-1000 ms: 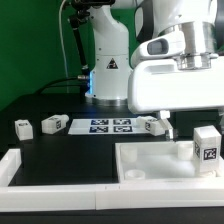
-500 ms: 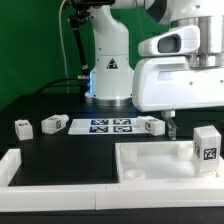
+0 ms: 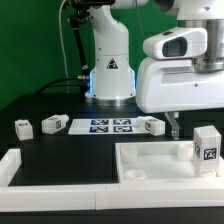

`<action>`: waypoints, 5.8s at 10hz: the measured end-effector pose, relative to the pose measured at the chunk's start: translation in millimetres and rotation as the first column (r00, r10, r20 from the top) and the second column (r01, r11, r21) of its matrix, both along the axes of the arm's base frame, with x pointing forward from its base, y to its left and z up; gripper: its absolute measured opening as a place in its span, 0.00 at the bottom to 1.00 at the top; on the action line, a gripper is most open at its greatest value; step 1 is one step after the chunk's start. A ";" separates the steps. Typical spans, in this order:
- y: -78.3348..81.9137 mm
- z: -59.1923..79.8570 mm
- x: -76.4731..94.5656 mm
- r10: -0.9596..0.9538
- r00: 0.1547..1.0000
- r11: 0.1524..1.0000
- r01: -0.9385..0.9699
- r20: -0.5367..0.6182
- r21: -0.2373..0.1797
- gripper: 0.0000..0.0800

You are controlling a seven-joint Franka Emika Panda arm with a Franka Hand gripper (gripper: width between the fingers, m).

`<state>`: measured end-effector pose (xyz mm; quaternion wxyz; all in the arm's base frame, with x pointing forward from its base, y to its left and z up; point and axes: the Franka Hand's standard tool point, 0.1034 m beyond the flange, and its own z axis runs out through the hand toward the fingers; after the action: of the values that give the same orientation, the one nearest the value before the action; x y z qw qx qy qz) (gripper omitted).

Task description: Assemble square table

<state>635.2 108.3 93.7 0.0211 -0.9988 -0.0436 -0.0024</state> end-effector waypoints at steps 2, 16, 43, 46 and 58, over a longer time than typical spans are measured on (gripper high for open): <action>4.1 -4.8 5.5 0.001 1.000 1.000 -0.001 -0.004 0.001 0.81; 6.3 -13.5 -4.4 -0.810 0.587 0.587 0.810 0.013 0.001 0.36; 15.2 -12.8 -10.2 -0.749 0.662 0.662 0.749 0.021 -0.004 0.36; 13.1 -14.0 -8.5 -0.926 0.378 0.378 0.926 -0.014 0.014 0.36; 27.4 -16.6 -15.7 -0.965 0.253 0.245 0.964 -0.076 0.099 0.81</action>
Offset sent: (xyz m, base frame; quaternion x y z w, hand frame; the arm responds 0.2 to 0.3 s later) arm 0.0063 0.0189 -0.0113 0.0251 -0.0036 0.0267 0.9993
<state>619.5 135.7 77.1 0.0777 -0.8134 0.5762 -0.0179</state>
